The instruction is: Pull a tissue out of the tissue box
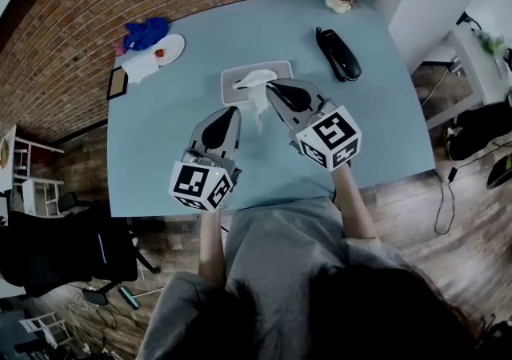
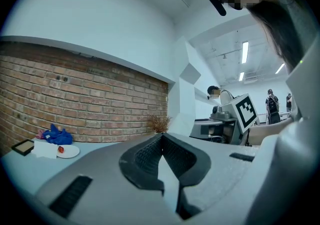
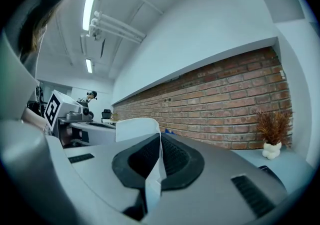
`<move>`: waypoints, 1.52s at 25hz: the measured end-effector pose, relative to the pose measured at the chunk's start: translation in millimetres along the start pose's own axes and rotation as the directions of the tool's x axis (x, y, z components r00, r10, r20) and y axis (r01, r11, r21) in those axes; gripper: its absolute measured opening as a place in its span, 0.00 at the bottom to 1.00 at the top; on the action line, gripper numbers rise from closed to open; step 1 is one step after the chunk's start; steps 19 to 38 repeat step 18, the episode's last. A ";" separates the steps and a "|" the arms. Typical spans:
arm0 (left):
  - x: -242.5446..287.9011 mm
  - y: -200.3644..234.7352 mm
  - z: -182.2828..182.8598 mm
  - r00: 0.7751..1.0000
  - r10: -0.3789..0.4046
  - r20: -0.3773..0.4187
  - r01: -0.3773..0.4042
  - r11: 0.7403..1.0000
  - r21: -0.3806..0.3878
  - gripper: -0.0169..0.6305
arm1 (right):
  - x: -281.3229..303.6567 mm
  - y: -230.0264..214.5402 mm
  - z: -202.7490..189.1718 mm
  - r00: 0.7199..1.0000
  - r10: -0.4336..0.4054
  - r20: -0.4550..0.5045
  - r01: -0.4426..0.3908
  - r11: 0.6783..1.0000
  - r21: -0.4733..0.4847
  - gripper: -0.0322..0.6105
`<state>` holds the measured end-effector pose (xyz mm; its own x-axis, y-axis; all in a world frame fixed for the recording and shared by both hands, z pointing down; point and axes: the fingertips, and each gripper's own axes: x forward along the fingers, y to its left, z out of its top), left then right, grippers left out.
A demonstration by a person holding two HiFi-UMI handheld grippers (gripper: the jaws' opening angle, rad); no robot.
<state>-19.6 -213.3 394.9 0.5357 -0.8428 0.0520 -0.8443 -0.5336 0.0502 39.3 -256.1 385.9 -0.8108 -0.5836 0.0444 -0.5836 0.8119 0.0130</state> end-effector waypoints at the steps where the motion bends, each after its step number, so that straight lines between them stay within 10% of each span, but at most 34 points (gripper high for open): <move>1: 0.4 0.2 0.0 1.000 0.000 0.001 0.000 1.000 -0.002 0.03 | -0.4 0.1 1.1 1.000 -0.001 0.003 0.001 1.000 -0.001 0.05; 38: 5.8 -1.0 -6.3 1.000 0.015 -0.015 -0.015 1.000 0.003 0.03 | 1.1 -1.8 -8.1 1.000 0.013 -0.009 -0.013 1.000 -0.001 0.05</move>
